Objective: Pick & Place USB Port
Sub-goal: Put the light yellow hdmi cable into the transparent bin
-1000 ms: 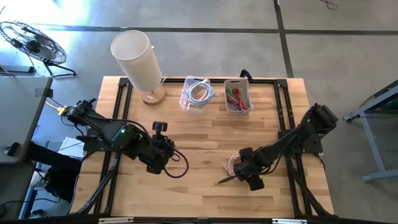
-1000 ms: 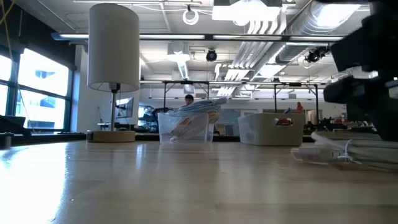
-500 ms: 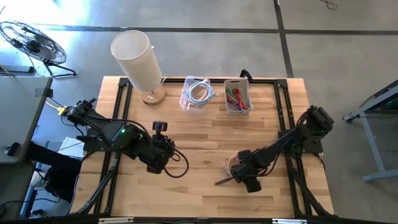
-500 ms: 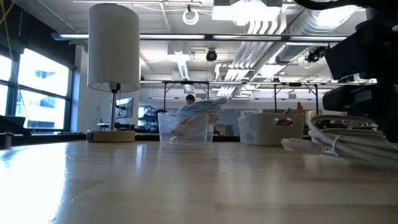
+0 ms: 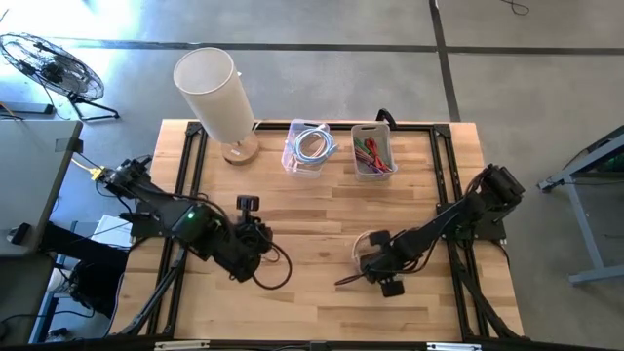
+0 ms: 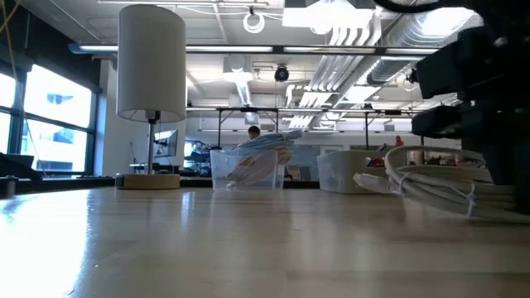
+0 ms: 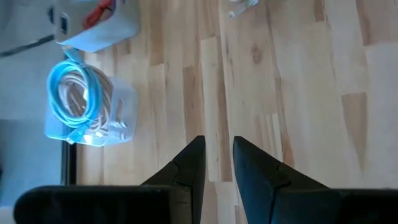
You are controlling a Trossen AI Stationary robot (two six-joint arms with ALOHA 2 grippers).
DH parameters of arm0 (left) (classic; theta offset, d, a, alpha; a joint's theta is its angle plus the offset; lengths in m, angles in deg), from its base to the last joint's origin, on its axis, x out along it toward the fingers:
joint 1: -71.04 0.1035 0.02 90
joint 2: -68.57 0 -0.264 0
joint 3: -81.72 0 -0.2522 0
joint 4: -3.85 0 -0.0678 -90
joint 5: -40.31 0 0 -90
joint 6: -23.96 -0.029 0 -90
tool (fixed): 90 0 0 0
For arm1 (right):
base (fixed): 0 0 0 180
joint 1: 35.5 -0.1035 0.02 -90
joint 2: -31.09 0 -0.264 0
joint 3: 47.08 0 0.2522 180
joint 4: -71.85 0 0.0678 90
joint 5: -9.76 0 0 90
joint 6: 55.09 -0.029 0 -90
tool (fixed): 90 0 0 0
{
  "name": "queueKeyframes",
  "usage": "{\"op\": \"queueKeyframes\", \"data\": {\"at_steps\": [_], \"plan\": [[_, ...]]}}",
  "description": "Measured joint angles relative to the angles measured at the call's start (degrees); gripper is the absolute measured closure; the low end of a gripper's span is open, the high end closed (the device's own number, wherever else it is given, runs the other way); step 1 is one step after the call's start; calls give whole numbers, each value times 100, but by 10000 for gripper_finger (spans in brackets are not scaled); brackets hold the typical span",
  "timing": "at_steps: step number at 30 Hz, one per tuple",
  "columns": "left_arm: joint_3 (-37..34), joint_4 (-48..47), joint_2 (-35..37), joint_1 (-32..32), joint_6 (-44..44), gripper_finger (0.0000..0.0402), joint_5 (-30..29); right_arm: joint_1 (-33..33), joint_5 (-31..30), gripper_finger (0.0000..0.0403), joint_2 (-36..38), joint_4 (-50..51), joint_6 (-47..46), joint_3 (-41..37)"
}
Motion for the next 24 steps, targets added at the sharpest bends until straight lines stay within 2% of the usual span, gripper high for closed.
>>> {"op": "queueKeyframes", "data": {"at_steps": [4,10,16,19,24], "plan": [[2,-4,0,-264,402,323,-507,21,-497,393,433,788,47,169],[2,2,-4,-776,1226,323,-1772,193,-1127,393,1455,1278,382,690],[2,54,-7,-1071,1981,323,-2643,644,-1531,393,2447,1052,985,1221],[2,207,-16,-1103,2111,323,-2929,971,-1341,393,2829,500,1390,1400],[4,630,-62,-1087,2120,323,-3676,1688,-406,393,3152,-70,1917,1585]]}}
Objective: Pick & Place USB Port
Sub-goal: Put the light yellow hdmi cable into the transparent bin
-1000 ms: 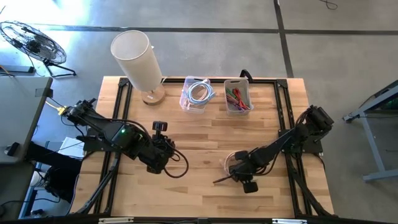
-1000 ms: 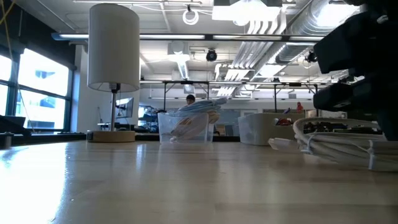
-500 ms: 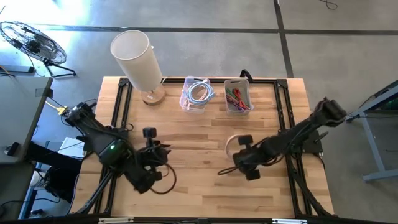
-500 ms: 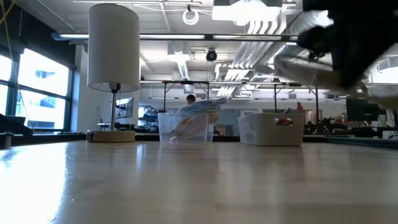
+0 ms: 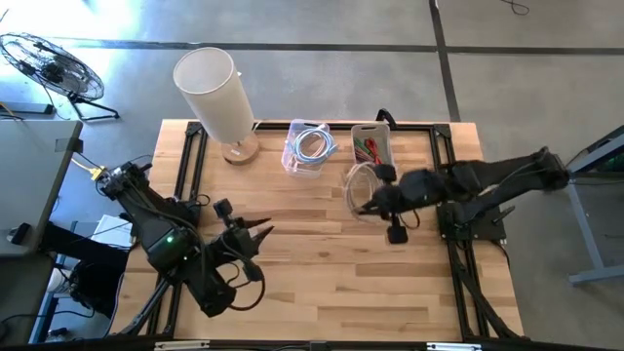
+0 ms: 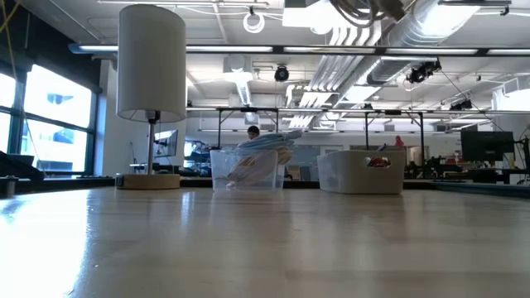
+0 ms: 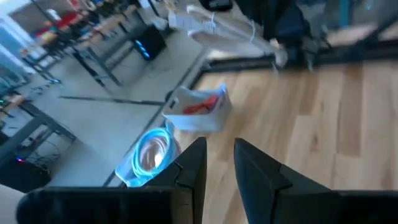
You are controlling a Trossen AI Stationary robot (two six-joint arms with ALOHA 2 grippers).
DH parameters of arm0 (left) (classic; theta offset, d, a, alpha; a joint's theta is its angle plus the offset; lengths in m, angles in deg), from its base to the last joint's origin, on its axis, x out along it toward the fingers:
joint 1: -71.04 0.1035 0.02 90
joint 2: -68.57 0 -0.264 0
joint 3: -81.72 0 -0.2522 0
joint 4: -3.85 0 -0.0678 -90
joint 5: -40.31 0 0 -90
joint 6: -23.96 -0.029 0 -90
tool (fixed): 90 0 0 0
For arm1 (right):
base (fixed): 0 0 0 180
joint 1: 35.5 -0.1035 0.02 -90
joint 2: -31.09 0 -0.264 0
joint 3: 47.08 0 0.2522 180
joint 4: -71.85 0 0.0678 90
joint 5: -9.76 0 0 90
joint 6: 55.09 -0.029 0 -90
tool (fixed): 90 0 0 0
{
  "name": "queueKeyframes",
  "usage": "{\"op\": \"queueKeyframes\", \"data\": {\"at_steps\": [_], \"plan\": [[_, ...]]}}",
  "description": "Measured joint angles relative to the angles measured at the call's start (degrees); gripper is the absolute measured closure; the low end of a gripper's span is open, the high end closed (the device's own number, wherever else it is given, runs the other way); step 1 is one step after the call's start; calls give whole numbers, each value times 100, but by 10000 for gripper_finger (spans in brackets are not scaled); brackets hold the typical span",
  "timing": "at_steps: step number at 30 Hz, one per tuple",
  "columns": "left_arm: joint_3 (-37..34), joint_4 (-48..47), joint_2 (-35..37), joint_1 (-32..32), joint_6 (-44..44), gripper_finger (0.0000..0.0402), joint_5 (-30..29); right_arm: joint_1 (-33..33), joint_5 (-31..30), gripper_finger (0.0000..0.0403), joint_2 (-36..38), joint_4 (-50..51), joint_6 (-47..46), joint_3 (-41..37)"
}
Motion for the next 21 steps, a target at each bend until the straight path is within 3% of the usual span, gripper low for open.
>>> {"op": "queueKeyframes", "data": {"at_steps": [3,9,16,21], "plan": [[4,71,-41,1,19,323,-385,483,395,393,-1,-23,353,72],[3,-6,-54,1,19,323,-528,1508,886,393,-494,-127,768,208],[3,-752,-54,5,29,323,-545,2298,1401,393,-1566,-261,1142,718],[3,-1106,-54,167,44,323,-547,2633,1662,393,-2586,247,1413,1614]]}}
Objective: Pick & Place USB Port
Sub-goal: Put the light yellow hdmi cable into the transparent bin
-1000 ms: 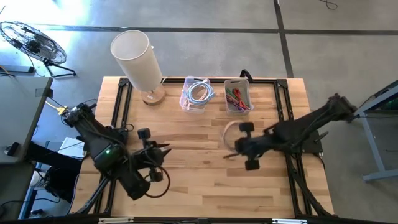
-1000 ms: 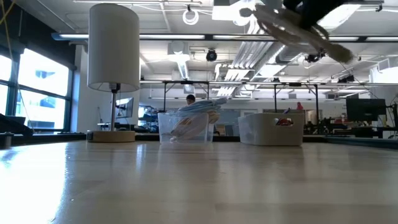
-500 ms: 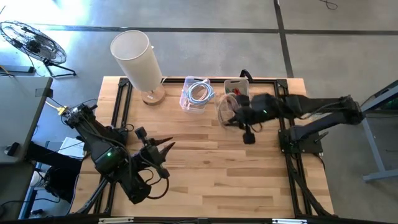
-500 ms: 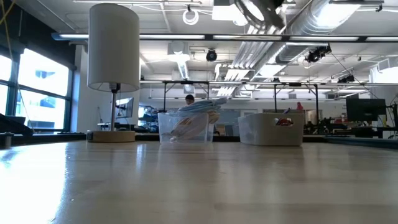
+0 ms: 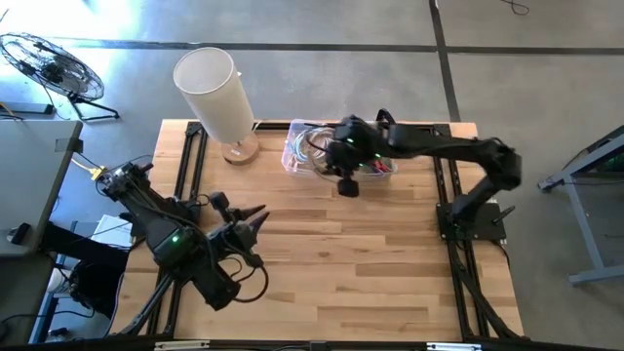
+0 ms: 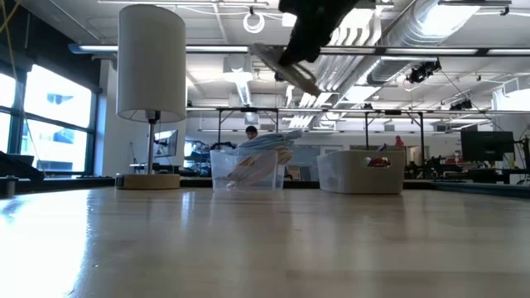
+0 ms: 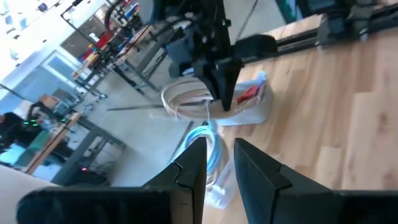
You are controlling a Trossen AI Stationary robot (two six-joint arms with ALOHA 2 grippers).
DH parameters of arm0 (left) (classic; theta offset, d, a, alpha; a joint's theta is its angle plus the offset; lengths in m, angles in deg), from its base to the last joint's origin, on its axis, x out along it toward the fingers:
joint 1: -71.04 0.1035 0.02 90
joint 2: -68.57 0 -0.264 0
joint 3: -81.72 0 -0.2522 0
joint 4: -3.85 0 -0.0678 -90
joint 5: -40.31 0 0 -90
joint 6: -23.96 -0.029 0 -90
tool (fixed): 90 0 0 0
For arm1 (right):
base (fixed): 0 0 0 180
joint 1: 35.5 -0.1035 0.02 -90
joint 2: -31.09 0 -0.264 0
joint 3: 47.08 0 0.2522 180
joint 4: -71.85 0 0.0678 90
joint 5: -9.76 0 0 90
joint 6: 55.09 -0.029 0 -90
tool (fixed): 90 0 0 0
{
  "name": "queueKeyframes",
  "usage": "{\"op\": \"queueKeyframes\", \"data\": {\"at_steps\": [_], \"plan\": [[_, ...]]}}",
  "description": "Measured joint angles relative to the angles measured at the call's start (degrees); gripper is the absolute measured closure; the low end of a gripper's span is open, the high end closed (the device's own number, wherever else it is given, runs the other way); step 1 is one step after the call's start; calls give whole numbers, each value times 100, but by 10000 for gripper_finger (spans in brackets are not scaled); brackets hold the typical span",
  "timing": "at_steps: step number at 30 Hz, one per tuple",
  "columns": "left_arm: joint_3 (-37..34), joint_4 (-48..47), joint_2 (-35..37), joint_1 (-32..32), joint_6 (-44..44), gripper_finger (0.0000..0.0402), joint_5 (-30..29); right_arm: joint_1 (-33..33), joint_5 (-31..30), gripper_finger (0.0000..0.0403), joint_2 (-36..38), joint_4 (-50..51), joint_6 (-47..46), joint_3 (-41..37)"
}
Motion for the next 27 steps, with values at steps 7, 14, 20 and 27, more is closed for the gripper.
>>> {"op": "queueKeyframes", "data": {"at_steps": [7,14,20,27], "plan": [[0,-577,2,497,-32,323,361,299,-430,393,-1522,1447,565,1816],[0,-588,131,697,-627,323,563,796,-518,393,-2727,2707,666,3604],[0,-590,514,692,-952,323,470,1166,-434,393,-3324,3249,650,4249],[0,-588,840,697,-1349,323,297,1244,-273,393,-3643,3359,645,4258]]}}
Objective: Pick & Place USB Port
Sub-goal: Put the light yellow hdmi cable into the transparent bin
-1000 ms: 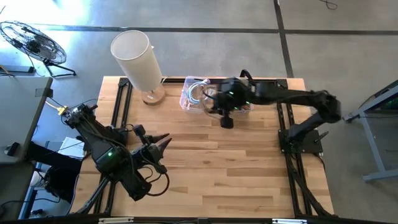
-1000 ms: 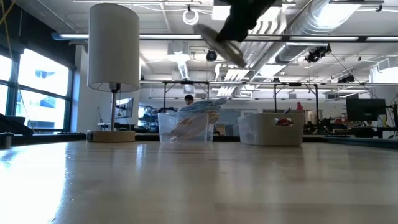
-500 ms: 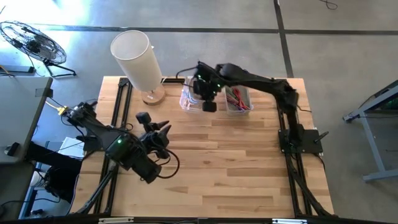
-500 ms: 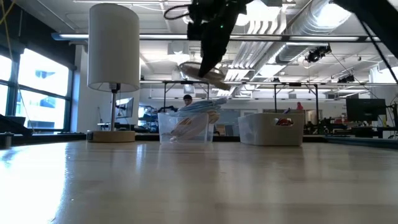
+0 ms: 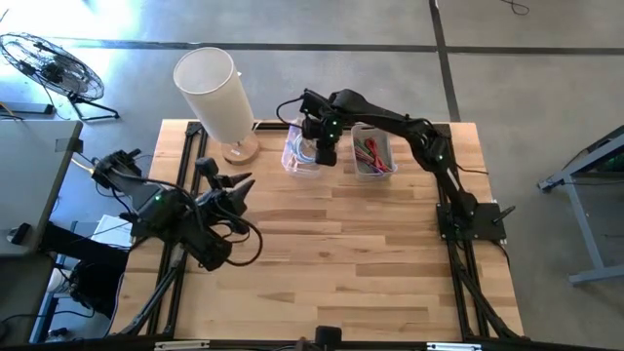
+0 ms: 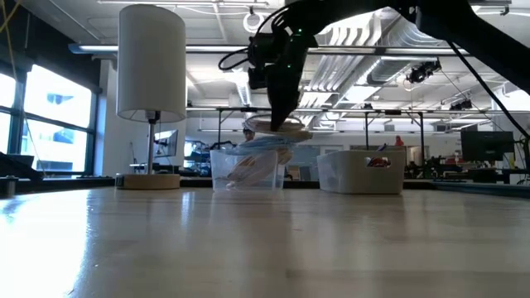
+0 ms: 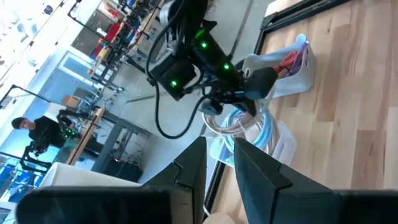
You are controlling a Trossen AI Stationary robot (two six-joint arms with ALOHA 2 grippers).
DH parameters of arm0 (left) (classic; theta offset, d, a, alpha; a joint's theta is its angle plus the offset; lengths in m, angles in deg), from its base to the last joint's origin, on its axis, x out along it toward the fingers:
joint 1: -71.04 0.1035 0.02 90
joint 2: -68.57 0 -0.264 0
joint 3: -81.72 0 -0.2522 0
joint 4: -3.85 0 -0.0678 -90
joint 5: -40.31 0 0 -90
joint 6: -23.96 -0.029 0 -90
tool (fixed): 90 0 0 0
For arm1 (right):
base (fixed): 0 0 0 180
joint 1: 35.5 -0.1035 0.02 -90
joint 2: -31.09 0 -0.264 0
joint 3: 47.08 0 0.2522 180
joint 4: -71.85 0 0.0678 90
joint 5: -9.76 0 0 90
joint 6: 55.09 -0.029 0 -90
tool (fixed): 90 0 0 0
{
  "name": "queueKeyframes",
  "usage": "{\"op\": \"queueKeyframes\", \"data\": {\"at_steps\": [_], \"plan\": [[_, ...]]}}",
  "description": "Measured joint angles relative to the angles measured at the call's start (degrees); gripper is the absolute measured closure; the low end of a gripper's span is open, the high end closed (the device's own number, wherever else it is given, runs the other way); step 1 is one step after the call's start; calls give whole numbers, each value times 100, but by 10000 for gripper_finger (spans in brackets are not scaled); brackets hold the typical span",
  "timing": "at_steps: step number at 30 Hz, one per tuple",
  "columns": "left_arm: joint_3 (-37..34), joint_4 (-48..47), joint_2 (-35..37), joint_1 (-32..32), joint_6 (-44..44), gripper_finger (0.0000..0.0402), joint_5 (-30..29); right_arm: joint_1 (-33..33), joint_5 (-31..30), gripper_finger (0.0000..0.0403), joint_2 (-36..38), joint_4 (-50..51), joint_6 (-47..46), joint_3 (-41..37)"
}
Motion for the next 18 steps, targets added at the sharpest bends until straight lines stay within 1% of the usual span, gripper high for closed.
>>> {"op": "queueKeyframes", "data": {"at_steps": [4,7,11,18], "plan": [[0,2,56,2,-151,323,3,-24,494,393,-70,-14,-29,0],[0,2,69,2,-338,323,-29,-55,577,392,-82,-55,-49,0],[0,1,60,2,-492,323,-39,-96,550,379,-85,-87,-50,0],[0,2,93,2,-528,323,-39,-180,124,357,-85,-264,-50,0]]}}
